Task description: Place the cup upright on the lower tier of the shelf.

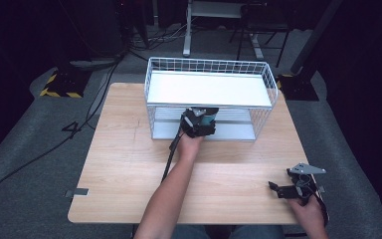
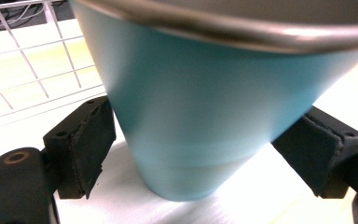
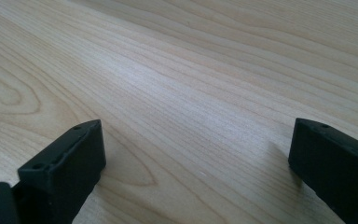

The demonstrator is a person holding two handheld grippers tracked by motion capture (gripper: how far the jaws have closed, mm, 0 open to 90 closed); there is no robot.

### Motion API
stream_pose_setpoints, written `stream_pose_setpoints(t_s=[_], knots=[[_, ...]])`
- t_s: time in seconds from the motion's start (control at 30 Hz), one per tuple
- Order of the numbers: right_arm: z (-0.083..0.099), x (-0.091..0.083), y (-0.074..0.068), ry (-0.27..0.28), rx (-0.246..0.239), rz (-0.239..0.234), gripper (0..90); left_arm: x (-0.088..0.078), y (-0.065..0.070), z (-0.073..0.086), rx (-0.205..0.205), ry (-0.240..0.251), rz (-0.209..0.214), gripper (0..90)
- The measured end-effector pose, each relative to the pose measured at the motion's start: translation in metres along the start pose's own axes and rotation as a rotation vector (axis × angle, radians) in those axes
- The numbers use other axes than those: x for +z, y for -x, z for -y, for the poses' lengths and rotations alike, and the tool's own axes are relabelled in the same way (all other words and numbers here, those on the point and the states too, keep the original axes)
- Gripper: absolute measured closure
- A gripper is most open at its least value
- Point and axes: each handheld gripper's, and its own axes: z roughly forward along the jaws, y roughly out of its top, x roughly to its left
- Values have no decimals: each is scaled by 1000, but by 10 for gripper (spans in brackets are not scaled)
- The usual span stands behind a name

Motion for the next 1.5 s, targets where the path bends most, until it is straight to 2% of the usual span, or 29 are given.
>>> stream_pose_setpoints(t_s=[0.07,0.1,0.2,0.3,0.37,0.4,0.43,0.47,0.5,0.57,0.63,0.8,0.87,0.9,0.93,0.97,1.0,1.03,1.07,1.1,1.13,1.17,1.2,1.23,1.27,1.33,1.37,1.47,1.5], knots=[[0,0,0,0,0,0,40,-2,0,0,-1,-2,9,151],[0,0,0,0,-1,0,40,-6,1,1,16,-6,26,152],[0,0,0,0,0,0,40,-11,2,2,14,1,27,152],[0,0,0,0,0,0,40,-22,4,0,23,29,41,154],[0,0,0,0,0,0,40,-25,4,0,23,22,47,155],[0,0,0,0,-1,0,40,-33,5,-1,26,27,34,155],[0,0,0,0,-1,0,40,-36,4,-1,10,16,39,156],[0,0,0,0,-1,0,40,-36,4,-1,10,16,39,154],[0,0,0,0,-1,0,40,-38,4,0,-21,13,49,154],[0,0,0,0,0,0,40,-44,1,3,-29,7,55,158],[0,0,0,2,-1,2,40,-56,-1,7,-16,21,39,161],[0,0,0,1,-1,0,40,-70,-3,14,-19,24,43,161],[0,0,0,1,-1,-1,40,-79,-3,17,-20,29,45,161],[0,0,0,1,-1,0,40,-88,-4,19,-15,34,48,161],[0,0,0,1,-1,0,40,-88,-4,19,-15,34,48,161],[0,0,0,1,-1,1,40,-97,-4,21,-10,42,47,161],[0,0,0,1,-1,1,40,-97,-4,21,-10,42,47,161],[0,0,0,1,-1,-1,40,-107,-6,23,-8,50,46,161],[0,0,0,1,-1,-1,40,-107,-6,23,-8,50,46,161],[0,0,0,1,-1,1,40,-117,-7,25,-7,53,51,161],[0,0,0,1,-1,1,40,-117,-7,25,-7,53,51,161],[0,0,0,1,0,-1,40,-127,-8,27,0,57,56,161],[0,0,0,1,0,-1,40,-127,-8,27,0,57,56,161],[0,0,0,0,-1,1,40,-137,-10,30,11,64,53,161],[0,0,0,0,-1,1,40,-137,-10,30,11,64,53,161],[0,0,0,1,-1,-1,40,-147,-12,33,32,66,47,161],[0,0,-1,1,-3,2,44,-157,-15,36,26,68,53,162],[0,0,-1,2,-5,0,44,-167,-17,38,25,69,57,164],[0,0,-1,2,-5,0,44,-177,-18,40,21,73,58,169]])
